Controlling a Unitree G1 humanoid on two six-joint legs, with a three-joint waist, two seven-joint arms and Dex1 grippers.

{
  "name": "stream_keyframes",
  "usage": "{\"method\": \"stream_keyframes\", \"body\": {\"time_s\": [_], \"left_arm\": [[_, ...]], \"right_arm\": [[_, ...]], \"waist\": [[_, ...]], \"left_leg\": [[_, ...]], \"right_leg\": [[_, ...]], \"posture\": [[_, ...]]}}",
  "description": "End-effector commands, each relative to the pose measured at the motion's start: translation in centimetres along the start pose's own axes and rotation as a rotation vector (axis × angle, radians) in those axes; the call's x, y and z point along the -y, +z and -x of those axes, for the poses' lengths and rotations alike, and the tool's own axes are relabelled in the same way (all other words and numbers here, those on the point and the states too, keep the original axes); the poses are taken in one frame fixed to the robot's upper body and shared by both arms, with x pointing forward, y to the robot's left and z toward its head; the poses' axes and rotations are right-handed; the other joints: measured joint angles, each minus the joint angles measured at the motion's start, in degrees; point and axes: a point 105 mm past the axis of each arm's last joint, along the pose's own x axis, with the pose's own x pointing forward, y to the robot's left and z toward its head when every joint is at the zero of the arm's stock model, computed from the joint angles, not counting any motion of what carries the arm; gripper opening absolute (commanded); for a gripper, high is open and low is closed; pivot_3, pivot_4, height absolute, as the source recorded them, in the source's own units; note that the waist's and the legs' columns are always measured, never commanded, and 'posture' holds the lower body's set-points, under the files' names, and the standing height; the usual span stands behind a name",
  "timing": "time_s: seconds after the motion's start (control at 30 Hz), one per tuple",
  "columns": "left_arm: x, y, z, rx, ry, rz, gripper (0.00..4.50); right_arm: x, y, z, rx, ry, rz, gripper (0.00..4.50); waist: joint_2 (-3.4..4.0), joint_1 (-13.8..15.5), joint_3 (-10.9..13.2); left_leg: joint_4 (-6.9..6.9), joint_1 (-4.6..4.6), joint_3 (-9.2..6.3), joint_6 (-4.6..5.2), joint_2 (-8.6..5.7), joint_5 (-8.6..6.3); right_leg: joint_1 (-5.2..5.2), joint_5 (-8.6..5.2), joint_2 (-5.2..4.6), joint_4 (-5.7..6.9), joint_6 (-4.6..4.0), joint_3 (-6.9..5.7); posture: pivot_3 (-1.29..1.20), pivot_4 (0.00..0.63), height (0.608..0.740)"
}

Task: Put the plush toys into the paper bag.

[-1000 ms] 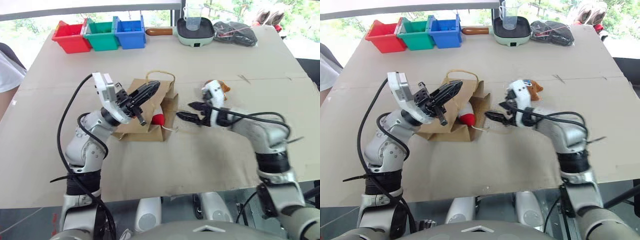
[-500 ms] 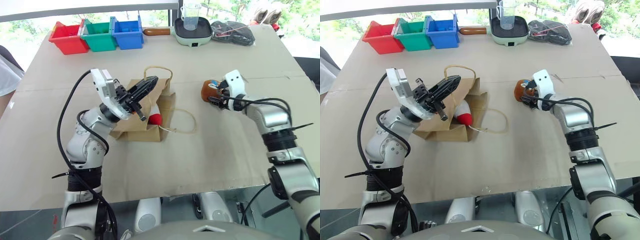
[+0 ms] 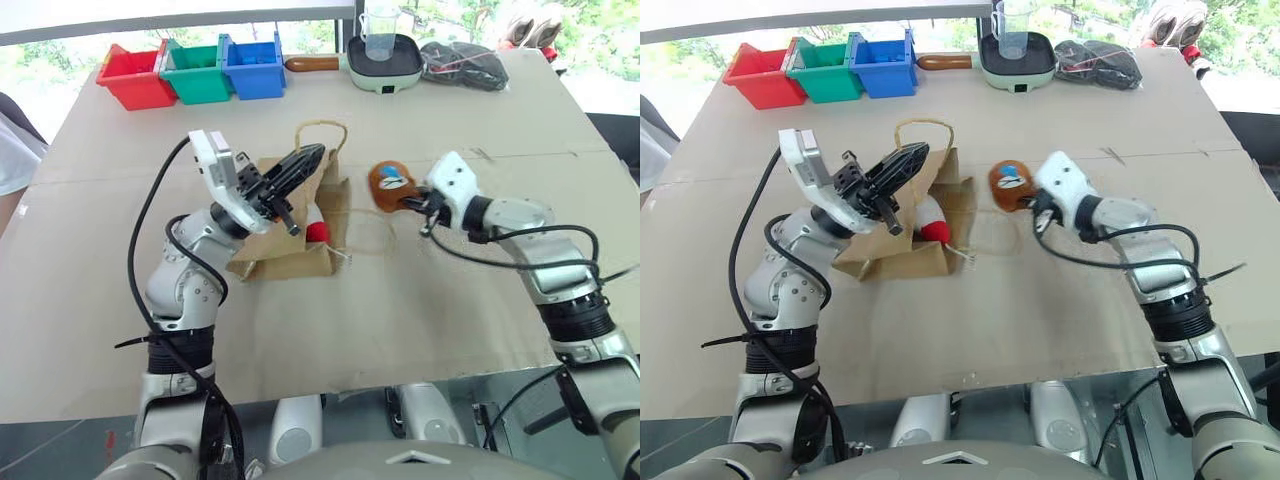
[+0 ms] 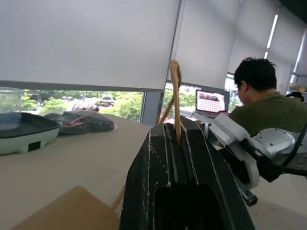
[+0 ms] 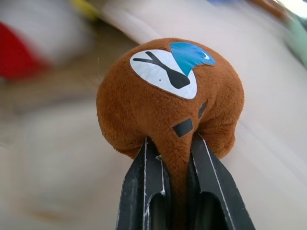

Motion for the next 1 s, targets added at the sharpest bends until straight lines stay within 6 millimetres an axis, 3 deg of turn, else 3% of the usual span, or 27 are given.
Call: {"method": "stream_keyframes", "body": {"time_s": [0.03, 0.17, 0.3, 0.4, 0.57, 0.77, 0.87, 1.0], "left_arm": [[1.2, 0.2, -1.3, 0.027, -0.076, 0.016, 0.0], [2.6, -0.6, -2.3, 0.033, -0.143, 0.054, 0.0], [3.7, -1.2, -2.3, 0.027, -0.177, 0.073, 0.0], [3.6, -1.2, -1.9, 0.028, -0.157, 0.068, 0.0], [2.2, -0.4, -0.3, 0.03, -0.066, 0.042, 0.0], [0.0, 1.1, 1.5, 0.047, 0.017, 0.016, 0.0], [-0.5, 2.0, 1.7, 0.075, 0.015, 0.047, 0.0], [-1.2, 3.3, 1.5, 0.134, 0.0, 0.113, 0.0]], "right_arm": [[-2.9, 2.0, -2.7, 0.026, 0.101, 0.075, 0.05], [-3.6, 2.2, -6.8, -0.005, 0.136, 0.128, 0.05], [-4.4, 2.6, -9.2, 0.025, 0.201, 0.124, 0.05], [-5.4, 2.3, -9.3, 0.072, 0.287, 0.058, 1.03], [-5.6, 1.7, -6.9, 0.105, 0.279, 0.013, 3.55], [-4.7, 1.0, -1.5, 0.089, 0.205, -0.16, 3.55], [-4.1, 1.6, 1.2, 0.098, 0.147, -0.278, 3.55], [-3.1, 0.8, 4.0, 0.05, 0.02, -0.435, 3.55]], "waist": [[0.0, 0.14, 0.0], [0.0, 0.33, 0.01], [-0.01, 0.41, 0.0], [-0.01, 0.35, 0.0], [0.0, 0.4, 0.01], [-0.01, 0.55, 0.01], [-0.01, 0.54, 0.01], [-0.05, 0.6, -0.02]], "left_leg": [[0.01, -0.02, 0.0, -0.01, 0.0, 0.0], [0.13, -0.1, 0.02, -0.05, -0.05, 0.03], [0.11, -0.08, -0.01, -0.06, -0.04, 0.03], [0.06, -0.08, -0.01, -0.06, -0.04, 0.03], [0.04, -0.1, -0.03, -0.06, -0.04, 0.03], [0.05, -0.1, -0.03, -0.06, -0.04, 0.03], [0.06, -0.09, -0.04, -0.07, -0.04, 0.03], [0.07, -0.1, -0.05, -0.07, -0.04, 0.03]], "right_leg": [[0.0, 0.0, -0.01, 0.0, 0.0, 0.0], [0.0, 0.02, -0.06, -0.02, 0.0, 0.0], [0.01, 0.02, -0.05, -0.01, -0.01, -0.03], [0.01, 0.02, -0.05, -0.02, -0.01, -0.03], [0.01, 0.02, -0.06, -0.01, -0.01, -0.05], [0.0, 0.01, -0.06, -0.01, -0.01, -0.06], [0.01, 0.01, -0.06, -0.01, -0.01, -0.06], [0.02, 0.01, -0.06, -0.02, -0.01, -0.07]], "posture": [[0.0, 0.15, 0.74], [0.0, 0.15, 0.74], [0.0, 0.15, 0.74], [0.0, 0.15, 0.74], [0.0, 0.15, 0.74], [0.0, 0.15, 0.74], [0.0, 0.15, 0.74], [0.0, 0.15, 0.74]]}}
